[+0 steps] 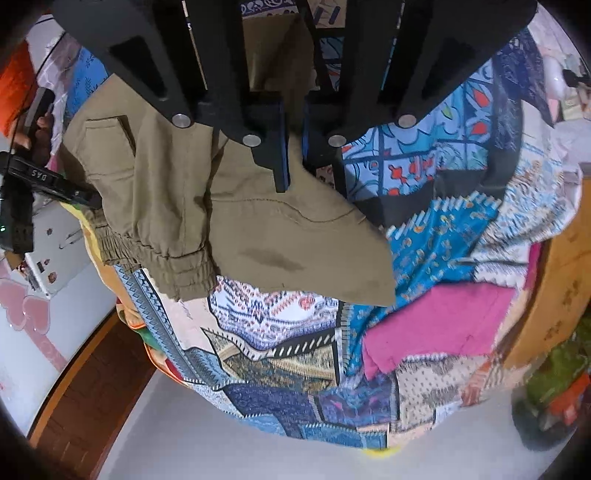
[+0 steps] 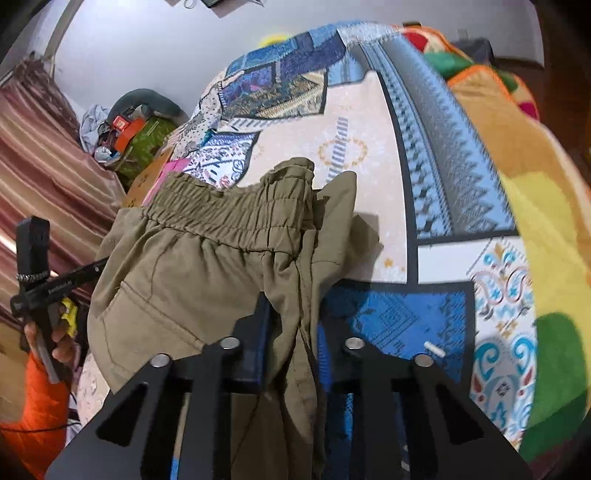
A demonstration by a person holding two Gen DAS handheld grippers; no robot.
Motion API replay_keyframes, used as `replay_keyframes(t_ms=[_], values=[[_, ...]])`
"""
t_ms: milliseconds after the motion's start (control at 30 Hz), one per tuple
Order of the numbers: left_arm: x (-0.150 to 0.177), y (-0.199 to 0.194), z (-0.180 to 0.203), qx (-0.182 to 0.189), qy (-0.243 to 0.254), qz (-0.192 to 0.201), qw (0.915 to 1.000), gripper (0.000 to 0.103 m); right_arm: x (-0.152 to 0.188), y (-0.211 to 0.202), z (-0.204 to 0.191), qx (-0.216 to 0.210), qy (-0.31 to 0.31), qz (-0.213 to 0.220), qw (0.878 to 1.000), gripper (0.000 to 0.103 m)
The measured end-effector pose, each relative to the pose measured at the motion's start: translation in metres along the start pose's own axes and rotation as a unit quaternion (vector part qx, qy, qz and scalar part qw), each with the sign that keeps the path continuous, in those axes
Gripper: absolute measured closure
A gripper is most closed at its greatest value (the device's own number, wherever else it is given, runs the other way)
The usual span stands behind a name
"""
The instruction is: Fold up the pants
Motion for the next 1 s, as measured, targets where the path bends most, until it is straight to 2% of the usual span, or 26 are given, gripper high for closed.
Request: replay_keyframes(t_ms=[133,333,567,800,1000], values=[[-0.010,-0.011,0.004,-0.009,0.014,0.014,0.9998,0.099,-0.010,-0.010,-0.009,0.017,-0.031,0.020,0.999,0.090],[-0.029,-0.025,0.005,-0.017,0.018,0.027,0.9993,0.100,-0.036,-0.028,-0.033,0.013,-0.059,0.054,0.997,0.091],[-0.071,-0.067,-0.005,-0.052,0.037,0.083,0.9945,0.100,-0.078,-0.043,-0.075,0.009,-0.103,0.095,0.990,0.092],[-0.109,-0.097,-0.052,-0.103,0.029,0.123,0.9866,0.100,-0.122,-0.037,-0.116,-0.013,-0.125,0.122,0.984,0.092],[-0.127,-0.096,-0.103,-0.141,0.013,0.137,0.9804,0.100,-0.153,-0.009,-0.158,-0.029,-0.154,0.125,0.980,0.092]])
Point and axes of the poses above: each gripper's, at about its wrist camera, not at the fingertips, and y roughly the way its jaws point, z to its right, x to its underside, the point moved 10 cm from there along y, roughly the way its jaws point, and after that the axes turned 9 degrees about y, right-handed, at the moved point
